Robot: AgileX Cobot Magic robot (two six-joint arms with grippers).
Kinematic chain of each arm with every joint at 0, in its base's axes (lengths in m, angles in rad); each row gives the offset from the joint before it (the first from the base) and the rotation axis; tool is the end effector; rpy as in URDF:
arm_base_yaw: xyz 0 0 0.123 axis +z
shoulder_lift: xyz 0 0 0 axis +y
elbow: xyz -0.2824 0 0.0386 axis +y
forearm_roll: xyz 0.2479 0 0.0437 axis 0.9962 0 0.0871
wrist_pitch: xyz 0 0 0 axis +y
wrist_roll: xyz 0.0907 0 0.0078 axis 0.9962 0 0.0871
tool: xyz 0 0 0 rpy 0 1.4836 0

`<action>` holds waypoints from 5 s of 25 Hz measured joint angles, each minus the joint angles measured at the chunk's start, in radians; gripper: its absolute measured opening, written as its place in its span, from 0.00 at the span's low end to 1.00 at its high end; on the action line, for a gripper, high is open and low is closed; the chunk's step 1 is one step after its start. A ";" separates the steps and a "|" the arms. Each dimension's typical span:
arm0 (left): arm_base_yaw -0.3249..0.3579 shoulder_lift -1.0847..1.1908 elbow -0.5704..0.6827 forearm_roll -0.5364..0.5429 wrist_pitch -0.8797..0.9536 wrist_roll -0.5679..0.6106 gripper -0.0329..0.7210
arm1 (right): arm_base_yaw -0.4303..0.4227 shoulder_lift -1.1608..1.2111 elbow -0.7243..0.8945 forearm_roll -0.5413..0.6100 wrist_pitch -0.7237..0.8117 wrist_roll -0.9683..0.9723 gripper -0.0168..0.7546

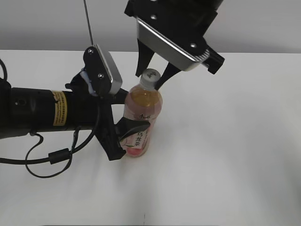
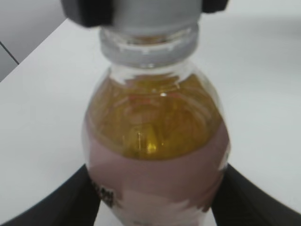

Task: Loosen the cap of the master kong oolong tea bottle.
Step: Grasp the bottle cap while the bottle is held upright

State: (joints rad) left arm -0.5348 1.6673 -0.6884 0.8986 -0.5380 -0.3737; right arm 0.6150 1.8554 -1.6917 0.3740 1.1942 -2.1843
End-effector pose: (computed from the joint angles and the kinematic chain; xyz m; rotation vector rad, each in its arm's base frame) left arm 0.2498 -0.1903 0.1763 1.2007 1.7151 -0.4849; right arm 0.3050 0.2533 0.3048 -2.6116 0.5679 0.0671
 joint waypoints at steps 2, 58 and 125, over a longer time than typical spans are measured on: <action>0.000 0.000 0.000 0.000 0.000 0.000 0.60 | 0.000 0.000 0.000 0.012 0.001 -0.164 0.38; -0.001 -0.015 -0.005 0.015 -0.068 0.000 0.60 | 0.000 -0.072 0.000 0.022 0.032 -0.948 0.38; -0.002 -0.010 -0.007 0.039 -0.023 0.000 0.60 | -0.031 -0.090 -0.011 0.067 0.023 2.537 0.66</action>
State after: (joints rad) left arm -0.5370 1.6570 -0.6956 0.9372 -0.5613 -0.3739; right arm 0.5838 1.7656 -1.7026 0.4410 1.2173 0.3527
